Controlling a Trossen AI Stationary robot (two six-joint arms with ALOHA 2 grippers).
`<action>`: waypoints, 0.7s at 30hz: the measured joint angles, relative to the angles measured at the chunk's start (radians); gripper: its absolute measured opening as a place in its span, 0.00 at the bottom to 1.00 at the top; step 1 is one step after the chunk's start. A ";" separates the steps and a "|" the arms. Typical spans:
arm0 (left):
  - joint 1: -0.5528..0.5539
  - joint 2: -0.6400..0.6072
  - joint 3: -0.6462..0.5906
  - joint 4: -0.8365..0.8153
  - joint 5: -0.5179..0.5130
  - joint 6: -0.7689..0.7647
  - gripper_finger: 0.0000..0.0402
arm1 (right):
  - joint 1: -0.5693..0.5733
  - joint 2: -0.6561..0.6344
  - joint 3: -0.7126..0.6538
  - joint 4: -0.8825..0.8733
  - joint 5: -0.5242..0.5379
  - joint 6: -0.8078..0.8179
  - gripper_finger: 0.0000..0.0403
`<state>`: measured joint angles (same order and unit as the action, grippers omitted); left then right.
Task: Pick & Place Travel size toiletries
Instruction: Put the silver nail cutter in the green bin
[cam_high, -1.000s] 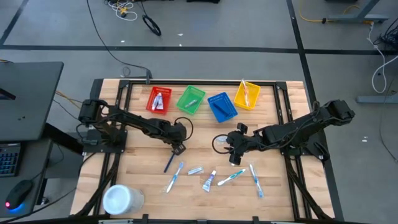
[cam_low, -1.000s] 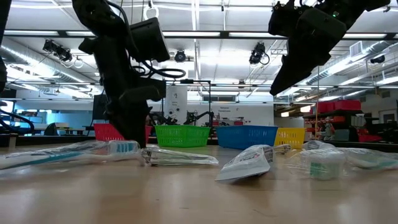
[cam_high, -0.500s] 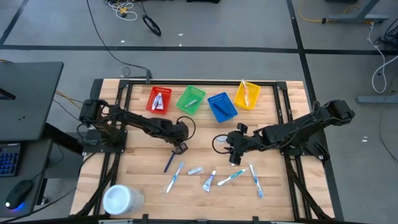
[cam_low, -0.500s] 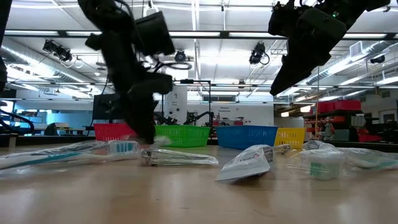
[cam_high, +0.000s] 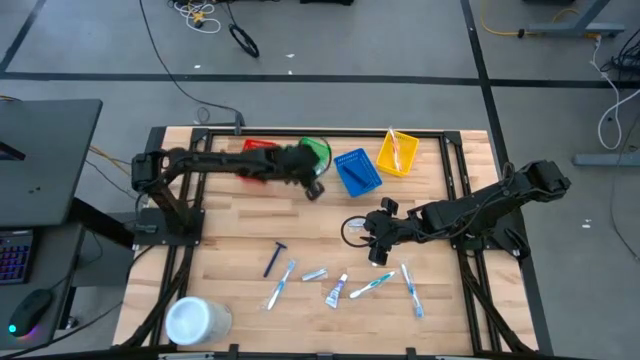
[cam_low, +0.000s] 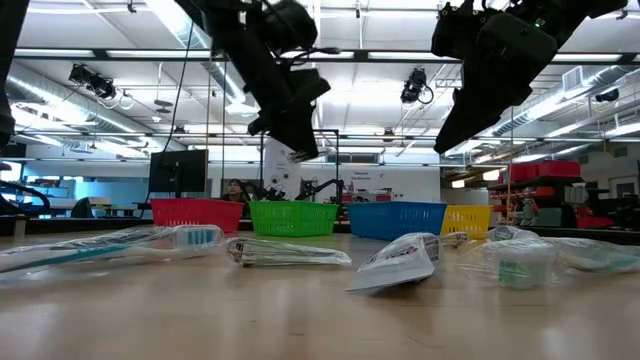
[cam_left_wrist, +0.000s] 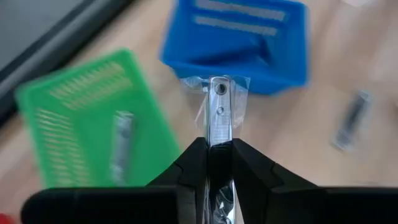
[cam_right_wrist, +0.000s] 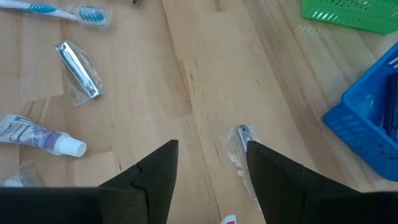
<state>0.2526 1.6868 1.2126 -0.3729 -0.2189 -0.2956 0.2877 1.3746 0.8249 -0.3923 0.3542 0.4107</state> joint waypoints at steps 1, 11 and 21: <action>0.028 0.001 0.003 0.000 0.004 0.008 0.16 | 0.000 0.000 0.000 0.000 0.000 0.000 0.50; 0.221 0.046 -0.038 0.098 0.120 0.054 0.16 | 0.000 0.000 0.000 0.003 0.001 -0.016 0.50; 0.246 0.201 -0.038 0.159 0.153 0.049 0.17 | 0.000 0.000 0.000 0.017 0.003 -0.016 0.50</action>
<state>0.4988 1.8880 1.1744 -0.2140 -0.0659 -0.2466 0.2874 1.3746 0.8246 -0.3756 0.3569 0.3950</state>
